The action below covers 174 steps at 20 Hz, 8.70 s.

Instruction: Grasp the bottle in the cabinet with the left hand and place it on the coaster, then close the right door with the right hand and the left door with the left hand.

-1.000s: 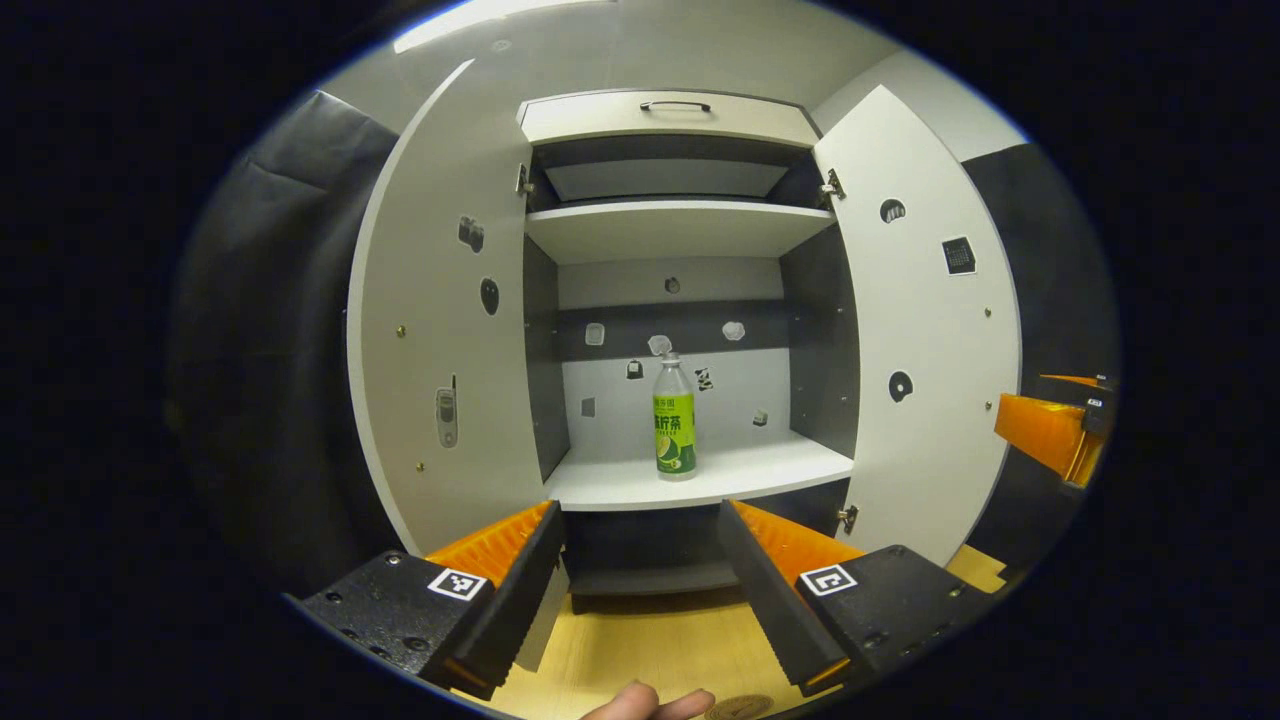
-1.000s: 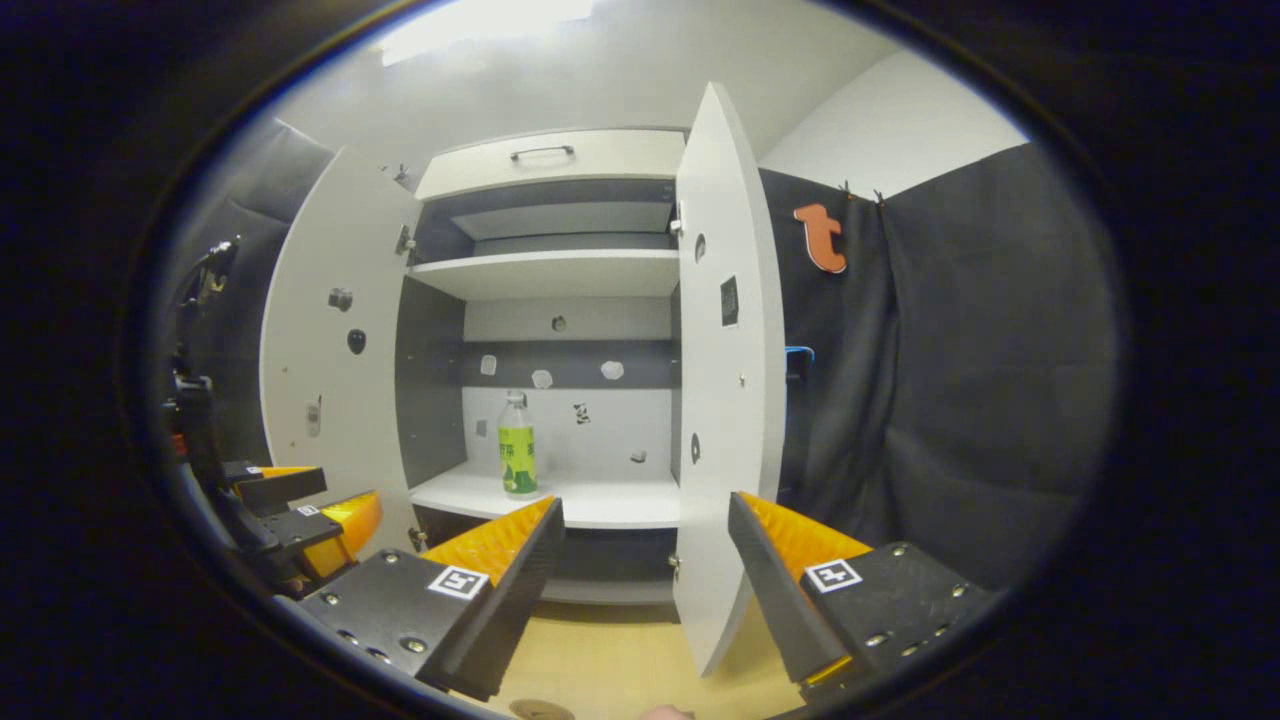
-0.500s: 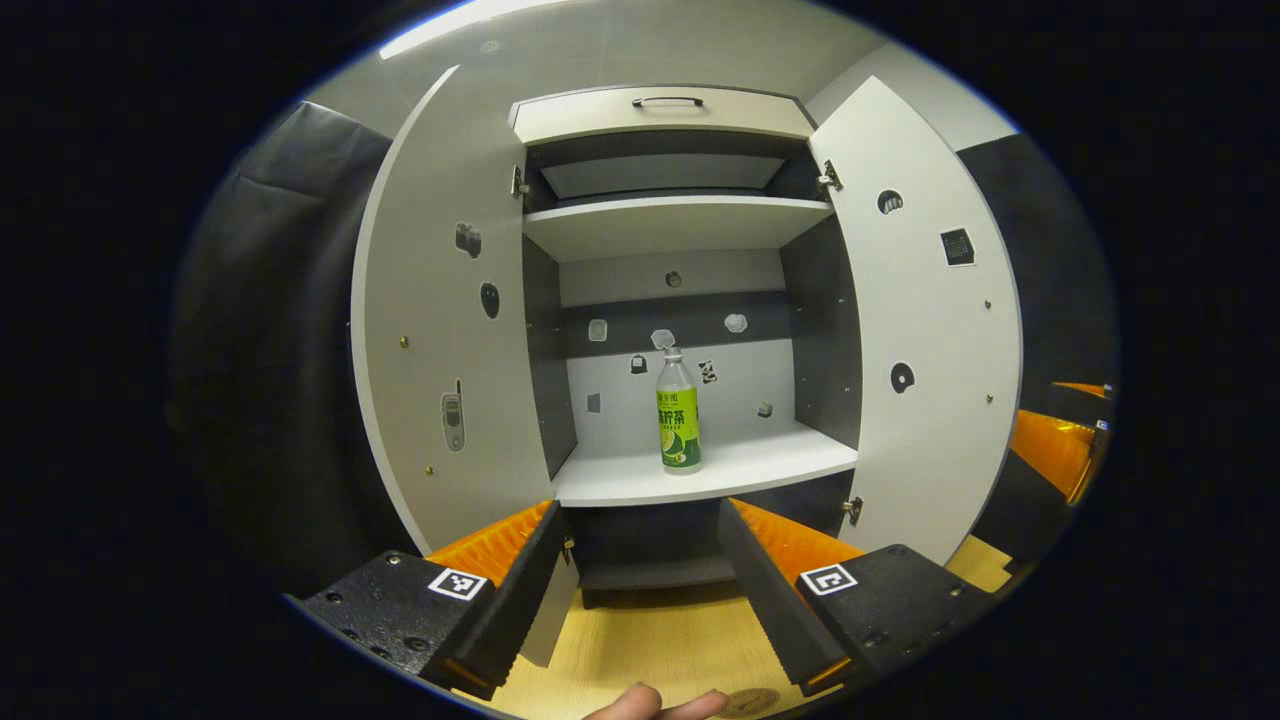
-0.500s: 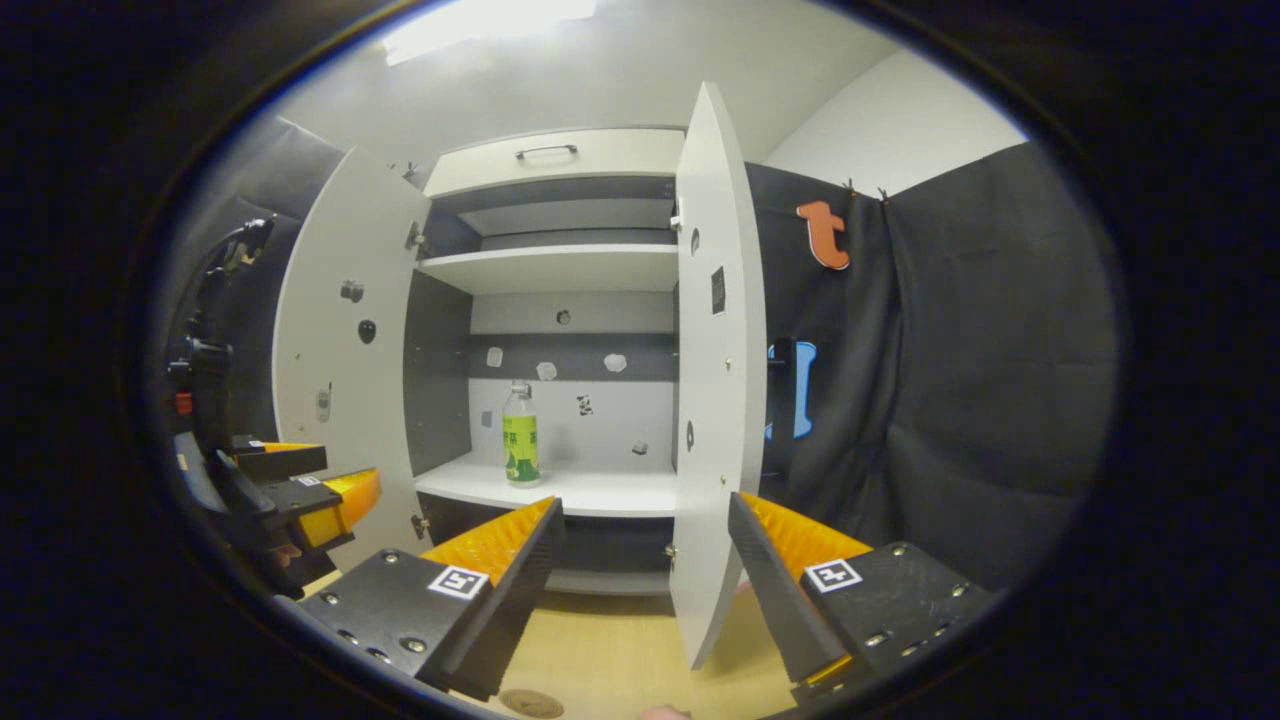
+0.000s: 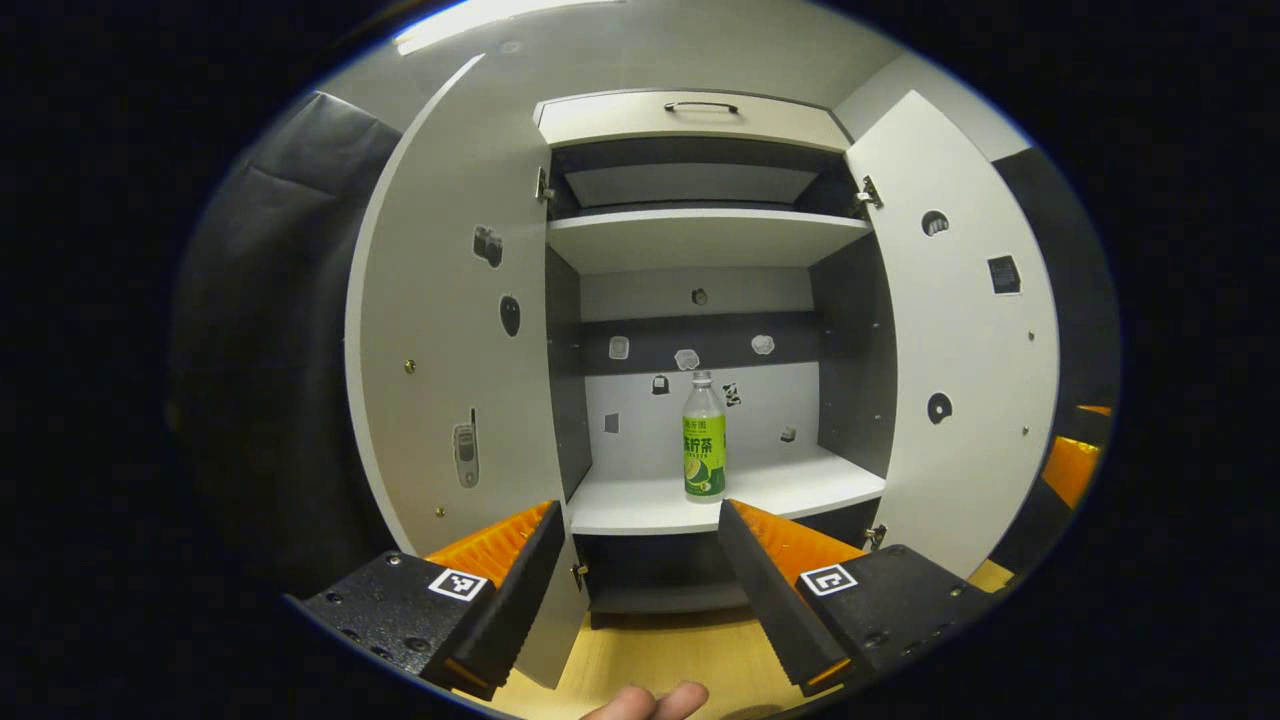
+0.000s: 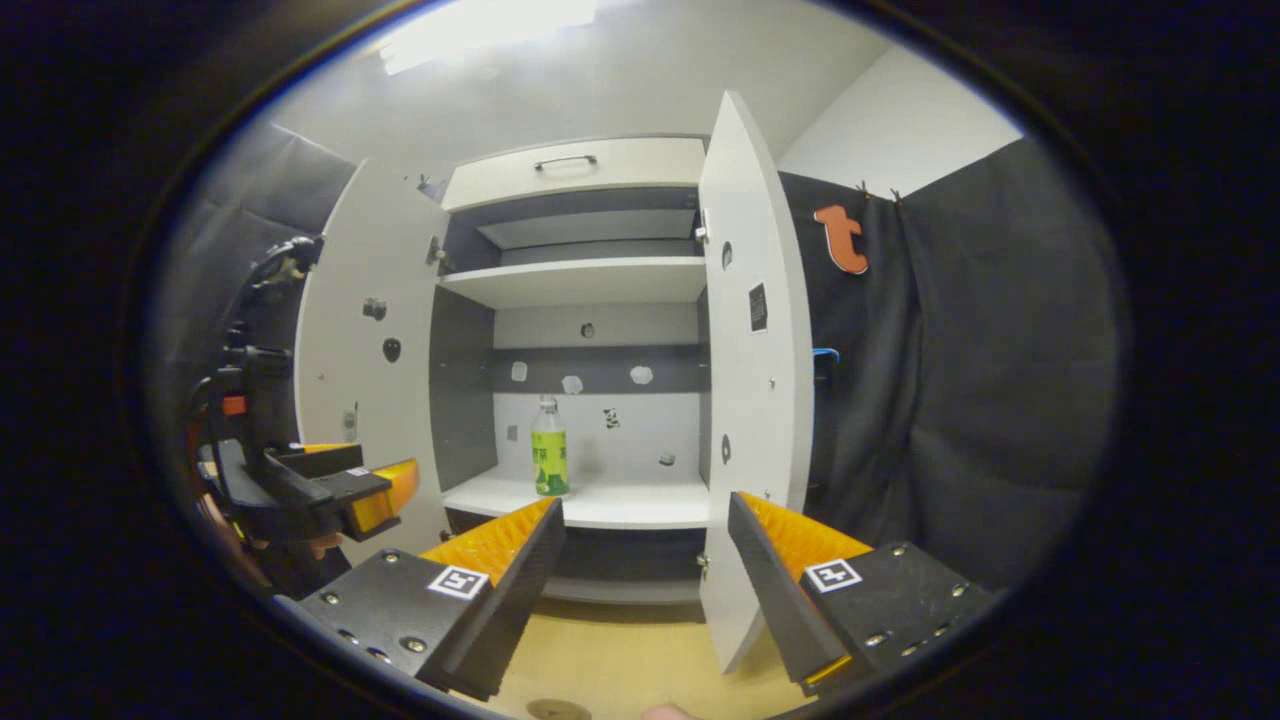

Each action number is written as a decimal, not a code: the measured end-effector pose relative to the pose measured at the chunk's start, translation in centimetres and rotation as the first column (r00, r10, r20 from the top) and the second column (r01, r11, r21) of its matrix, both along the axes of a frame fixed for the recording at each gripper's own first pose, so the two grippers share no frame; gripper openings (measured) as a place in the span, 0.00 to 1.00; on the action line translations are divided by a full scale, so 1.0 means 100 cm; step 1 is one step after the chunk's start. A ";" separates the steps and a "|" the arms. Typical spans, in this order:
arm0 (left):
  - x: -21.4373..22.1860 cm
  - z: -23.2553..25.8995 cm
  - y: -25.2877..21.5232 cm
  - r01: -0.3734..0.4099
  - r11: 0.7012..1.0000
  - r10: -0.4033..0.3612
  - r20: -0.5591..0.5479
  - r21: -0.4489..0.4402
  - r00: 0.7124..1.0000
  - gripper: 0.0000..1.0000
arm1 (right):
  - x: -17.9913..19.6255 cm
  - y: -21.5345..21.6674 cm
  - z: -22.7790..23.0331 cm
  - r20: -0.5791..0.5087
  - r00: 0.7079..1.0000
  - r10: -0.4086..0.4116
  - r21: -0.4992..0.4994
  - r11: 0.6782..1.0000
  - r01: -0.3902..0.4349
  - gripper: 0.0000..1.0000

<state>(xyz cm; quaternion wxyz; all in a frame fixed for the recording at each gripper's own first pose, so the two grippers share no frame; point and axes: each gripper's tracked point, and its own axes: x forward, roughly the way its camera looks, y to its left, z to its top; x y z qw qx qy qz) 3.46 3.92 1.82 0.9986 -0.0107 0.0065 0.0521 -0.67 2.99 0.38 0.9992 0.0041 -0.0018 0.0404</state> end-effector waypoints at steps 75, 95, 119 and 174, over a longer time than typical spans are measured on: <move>-0.038 -0.178 -0.108 0.283 0.945 -0.292 -0.030 -0.161 0.956 0.80 | -0.082 -0.132 -0.052 -0.131 0.980 -0.149 0.050 0.986 0.156 0.99; -0.098 -0.346 -0.183 0.480 0.874 -0.486 -0.148 -0.070 0.862 0.80 | -0.048 -0.086 -0.107 -0.268 0.963 -0.006 0.046 0.999 0.019 0.99; -0.106 -0.278 -0.176 0.586 0.809 -0.584 -0.156 -0.035 0.797 0.87 | -0.045 -0.112 -0.125 -0.303 0.949 -0.089 0.012 0.995 0.098 1.00; -0.057 -0.008 -0.083 0.539 0.841 -0.540 0.114 0.039 0.834 0.97 | 0.128 -0.134 0.013 -0.076 0.997 -0.024 -0.018 1.000 0.023 0.87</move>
